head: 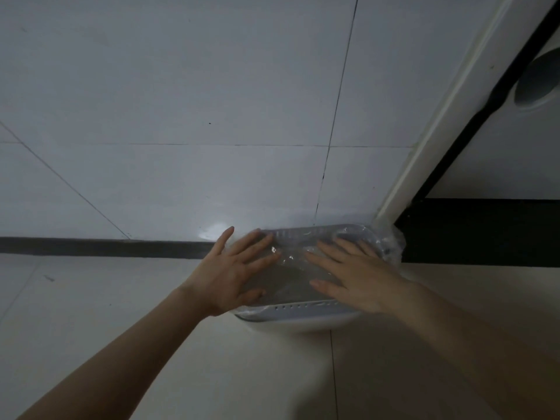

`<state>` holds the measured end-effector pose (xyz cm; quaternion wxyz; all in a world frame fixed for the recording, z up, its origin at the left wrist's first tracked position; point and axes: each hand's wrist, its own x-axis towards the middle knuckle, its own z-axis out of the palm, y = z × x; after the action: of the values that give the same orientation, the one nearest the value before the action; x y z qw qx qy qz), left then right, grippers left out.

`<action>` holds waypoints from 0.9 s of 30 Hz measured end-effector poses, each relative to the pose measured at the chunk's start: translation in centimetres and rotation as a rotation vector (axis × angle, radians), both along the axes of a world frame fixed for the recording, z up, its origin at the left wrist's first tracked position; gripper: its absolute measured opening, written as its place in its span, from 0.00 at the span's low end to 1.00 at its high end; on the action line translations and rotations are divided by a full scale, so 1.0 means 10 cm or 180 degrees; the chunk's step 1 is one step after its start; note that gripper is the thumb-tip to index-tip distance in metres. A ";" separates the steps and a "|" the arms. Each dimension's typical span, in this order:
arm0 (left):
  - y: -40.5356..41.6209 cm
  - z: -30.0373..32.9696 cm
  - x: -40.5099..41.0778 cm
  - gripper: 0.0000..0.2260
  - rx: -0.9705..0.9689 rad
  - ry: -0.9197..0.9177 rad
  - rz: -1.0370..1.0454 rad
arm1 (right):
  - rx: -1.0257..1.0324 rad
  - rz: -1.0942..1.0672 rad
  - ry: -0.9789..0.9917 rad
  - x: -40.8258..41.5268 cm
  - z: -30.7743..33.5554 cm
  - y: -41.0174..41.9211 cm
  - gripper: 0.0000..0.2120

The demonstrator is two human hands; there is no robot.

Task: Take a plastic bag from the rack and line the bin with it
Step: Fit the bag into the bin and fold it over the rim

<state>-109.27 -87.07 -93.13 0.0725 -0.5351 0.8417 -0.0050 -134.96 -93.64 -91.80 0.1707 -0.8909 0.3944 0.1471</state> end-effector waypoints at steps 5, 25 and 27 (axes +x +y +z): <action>0.06 0.02 0.08 0.32 0.0045 -0.0137 0.0122 | -0.0394 0.0136 -0.0158 -0.09 0.12 0.13 0.45; -0.06 0.23 0.16 0.21 -0.0906 0.1859 0.1347 | -0.1311 -0.0915 -0.1763 -0.25 0.32 -0.01 0.22; -0.16 0.19 0.15 0.22 -0.0748 0.1974 0.1552 | -0.1213 -0.0864 -0.1542 -0.25 0.28 -0.11 0.25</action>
<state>-107.77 -88.65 -91.23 -0.2472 -0.6996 0.6659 0.0777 -137.42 -94.77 -89.04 0.1079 -0.8552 0.4779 -0.1694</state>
